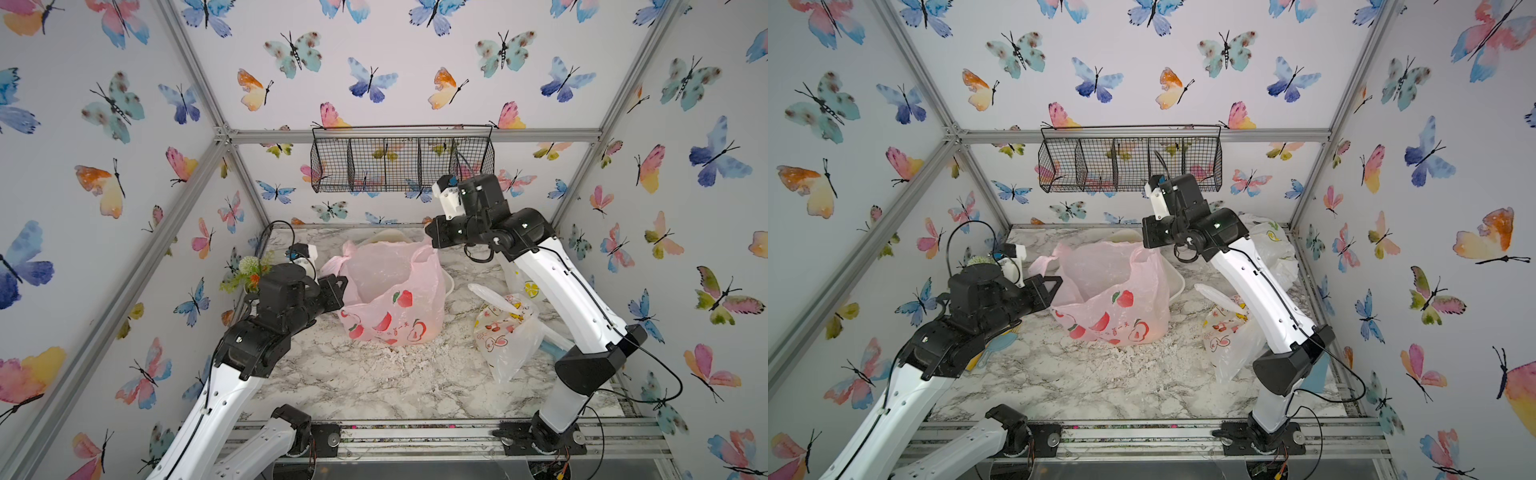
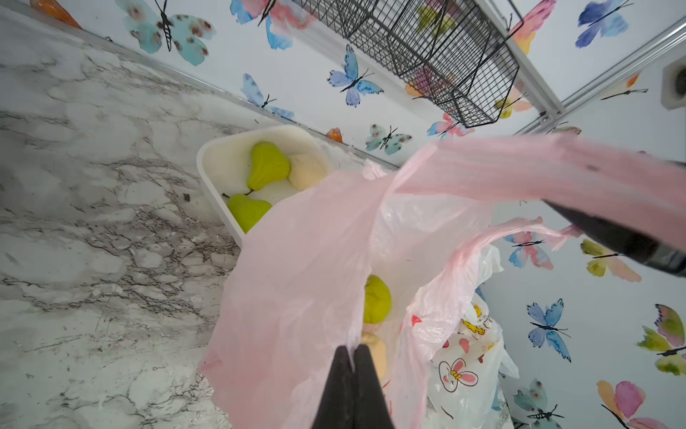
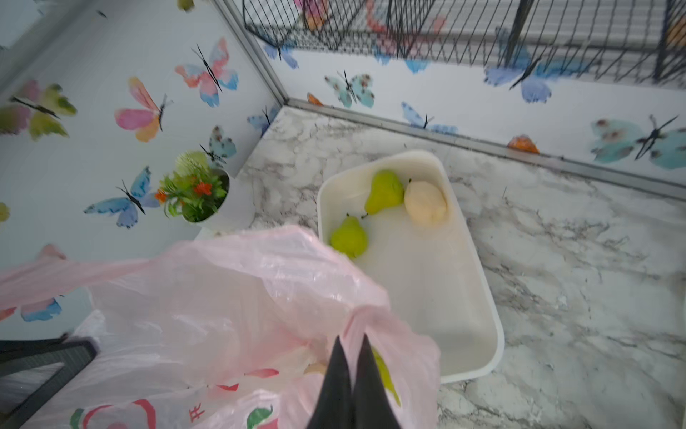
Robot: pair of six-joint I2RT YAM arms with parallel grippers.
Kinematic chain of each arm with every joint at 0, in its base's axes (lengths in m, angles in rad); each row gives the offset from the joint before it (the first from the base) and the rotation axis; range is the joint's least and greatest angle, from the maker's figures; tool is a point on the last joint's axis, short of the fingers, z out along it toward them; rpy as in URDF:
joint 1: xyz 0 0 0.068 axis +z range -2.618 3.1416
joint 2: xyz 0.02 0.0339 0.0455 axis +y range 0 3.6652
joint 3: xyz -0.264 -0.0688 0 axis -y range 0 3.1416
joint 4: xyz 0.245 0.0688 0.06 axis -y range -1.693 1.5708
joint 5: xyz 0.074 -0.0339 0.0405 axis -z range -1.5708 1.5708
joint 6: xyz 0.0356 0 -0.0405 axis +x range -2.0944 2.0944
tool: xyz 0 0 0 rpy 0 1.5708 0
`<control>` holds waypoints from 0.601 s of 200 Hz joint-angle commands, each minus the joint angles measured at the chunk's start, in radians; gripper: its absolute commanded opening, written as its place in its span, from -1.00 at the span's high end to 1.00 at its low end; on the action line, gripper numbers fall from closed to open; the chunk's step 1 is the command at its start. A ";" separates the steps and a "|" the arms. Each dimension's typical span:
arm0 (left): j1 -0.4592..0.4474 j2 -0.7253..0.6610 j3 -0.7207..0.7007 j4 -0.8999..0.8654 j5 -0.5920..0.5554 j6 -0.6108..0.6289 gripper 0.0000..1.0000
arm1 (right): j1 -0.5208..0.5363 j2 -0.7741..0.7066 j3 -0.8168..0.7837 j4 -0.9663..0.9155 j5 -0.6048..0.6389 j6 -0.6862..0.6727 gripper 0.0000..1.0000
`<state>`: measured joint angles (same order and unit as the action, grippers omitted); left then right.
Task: Place the pears into plastic bags & tie knots
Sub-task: Place the plastic bag at the center of the board, then tie the plastic bag at the center of the board.
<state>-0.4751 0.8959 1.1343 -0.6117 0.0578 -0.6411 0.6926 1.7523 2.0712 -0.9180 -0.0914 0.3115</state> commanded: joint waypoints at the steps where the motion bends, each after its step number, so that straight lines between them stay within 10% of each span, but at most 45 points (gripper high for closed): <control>1: -0.051 0.074 0.007 0.092 -0.064 -0.030 1.00 | 0.013 -0.013 -0.058 0.061 0.118 0.001 0.78; 54: -0.056 0.178 0.016 0.194 -0.010 0.025 1.00 | 0.014 -0.020 0.050 0.033 0.234 -0.126 -0.10; 120: -0.056 0.244 -0.041 0.313 -0.002 0.066 1.00 | 0.070 -0.052 0.122 0.123 -0.069 0.060 -0.19</control>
<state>-0.5278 1.1236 1.1275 -0.3878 0.0509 -0.6113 0.7227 1.7187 2.1773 -0.8696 -0.0231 0.2573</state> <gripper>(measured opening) 0.054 0.590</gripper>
